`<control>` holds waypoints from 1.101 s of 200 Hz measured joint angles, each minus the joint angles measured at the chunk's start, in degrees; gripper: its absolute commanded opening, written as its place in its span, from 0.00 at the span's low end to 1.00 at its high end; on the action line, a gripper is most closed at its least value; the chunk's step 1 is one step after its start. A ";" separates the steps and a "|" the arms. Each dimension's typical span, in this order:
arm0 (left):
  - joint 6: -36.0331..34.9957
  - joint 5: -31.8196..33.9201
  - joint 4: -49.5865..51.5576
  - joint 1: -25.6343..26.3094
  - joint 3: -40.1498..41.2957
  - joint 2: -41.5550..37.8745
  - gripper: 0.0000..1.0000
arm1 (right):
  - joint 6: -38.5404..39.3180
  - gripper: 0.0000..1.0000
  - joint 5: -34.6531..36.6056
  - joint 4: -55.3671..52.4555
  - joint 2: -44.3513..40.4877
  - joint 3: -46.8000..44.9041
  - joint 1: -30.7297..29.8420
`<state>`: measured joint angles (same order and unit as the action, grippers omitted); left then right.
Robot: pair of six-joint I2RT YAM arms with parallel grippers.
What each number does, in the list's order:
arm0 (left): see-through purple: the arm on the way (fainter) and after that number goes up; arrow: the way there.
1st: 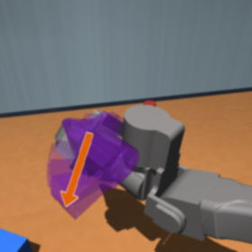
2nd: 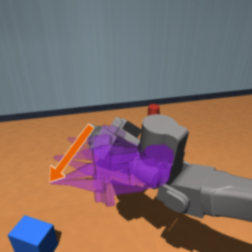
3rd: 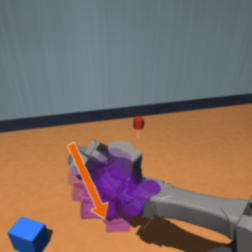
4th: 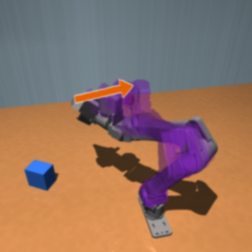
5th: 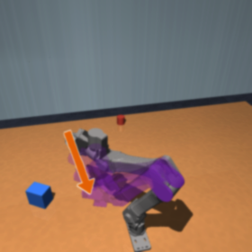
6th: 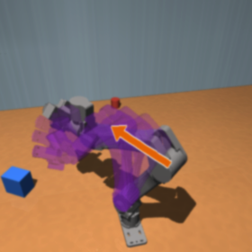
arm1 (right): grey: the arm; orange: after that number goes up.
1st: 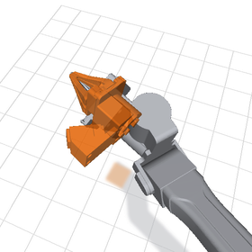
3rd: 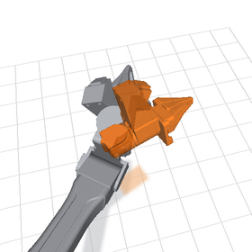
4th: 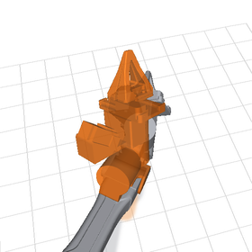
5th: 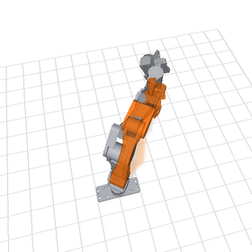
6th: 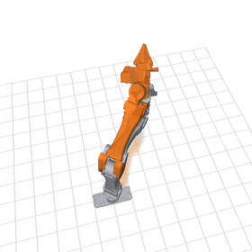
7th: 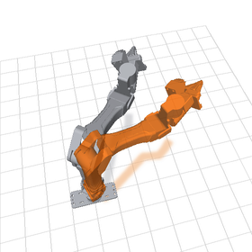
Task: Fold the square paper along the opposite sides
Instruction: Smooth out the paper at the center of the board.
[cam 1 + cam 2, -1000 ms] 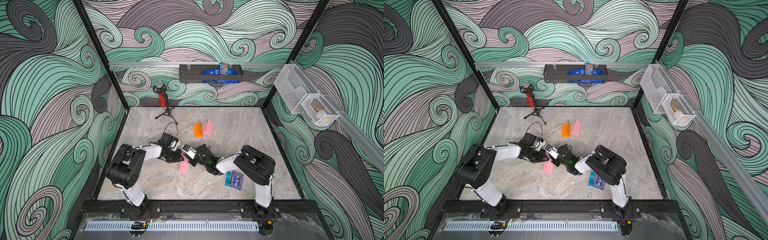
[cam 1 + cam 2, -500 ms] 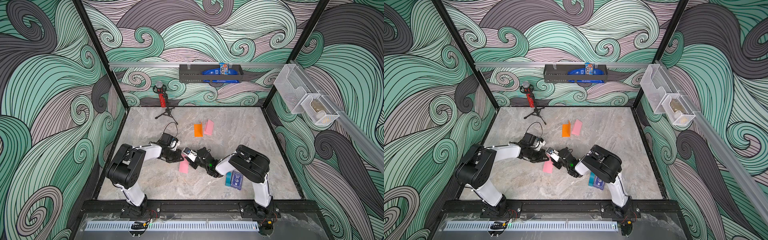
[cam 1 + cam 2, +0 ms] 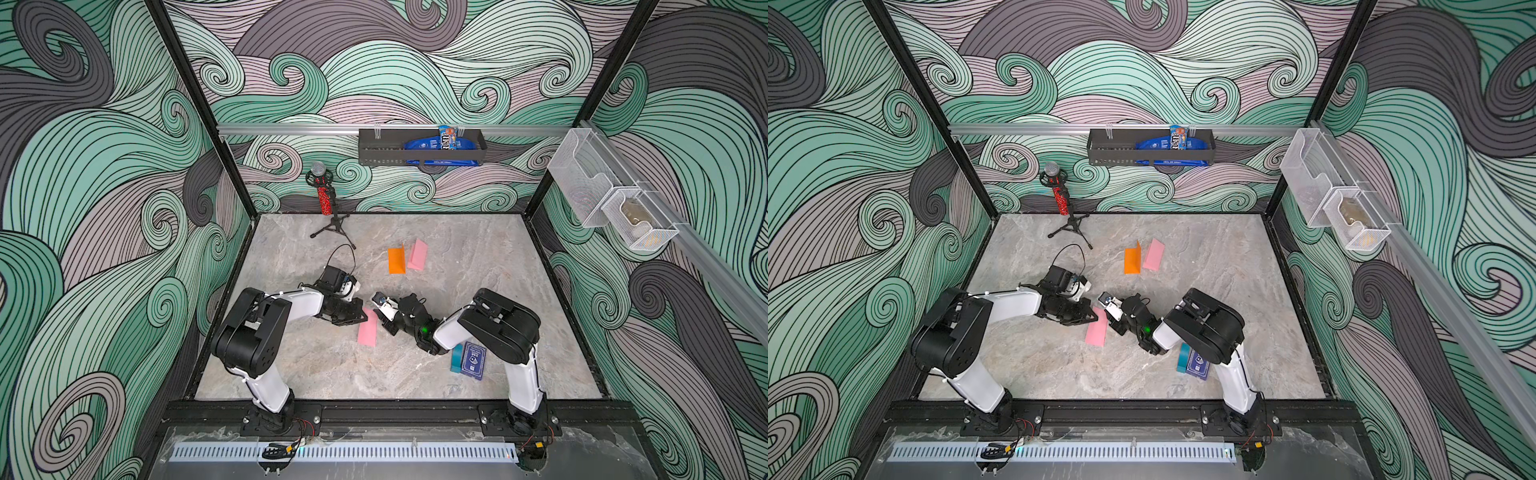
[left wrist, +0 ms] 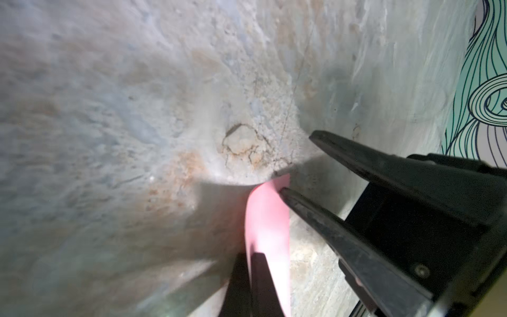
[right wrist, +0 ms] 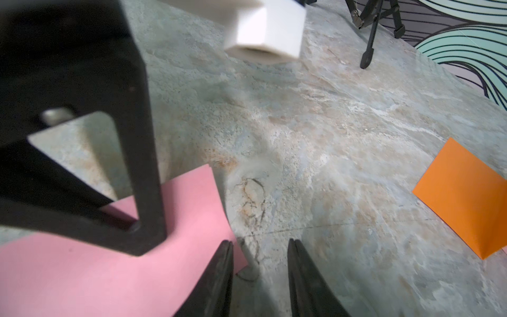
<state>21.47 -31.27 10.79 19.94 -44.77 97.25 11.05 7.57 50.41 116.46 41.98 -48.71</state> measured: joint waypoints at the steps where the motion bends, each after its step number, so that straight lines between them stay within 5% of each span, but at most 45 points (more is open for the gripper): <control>1: 0.00 0.02 -0.02 0.00 0.00 0.00 0.00 | -0.11 0.36 0.00 -0.07 -0.02 0.00 0.04; 58: 0.22 0.13 0.76 -0.07 0.94 -2.67 0.00 | -8.20 0.44 -1.03 -15.04 -10.88 -0.17 3.37; 120: 11.85 -14.25 -10.62 -0.52 1.73 -9.60 0.00 | -33.35 0.43 -23.02 -29.14 -30.10 1.11 9.31; 166: 23.06 -22.12 -22.73 -2.01 3.41 -12.00 0.00 | -51.12 0.45 -41.20 -28.74 -28.83 0.00 13.77; 220: 30.71 -26.38 -31.10 -3.37 3.45 -12.00 0.00 | -64.11 0.46 -49.86 -18.67 -28.04 -5.20 14.62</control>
<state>52.18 -57.65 -20.32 16.58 -41.32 85.25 -53.06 -42.28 31.75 88.42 36.77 -34.09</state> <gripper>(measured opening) 0.047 0.461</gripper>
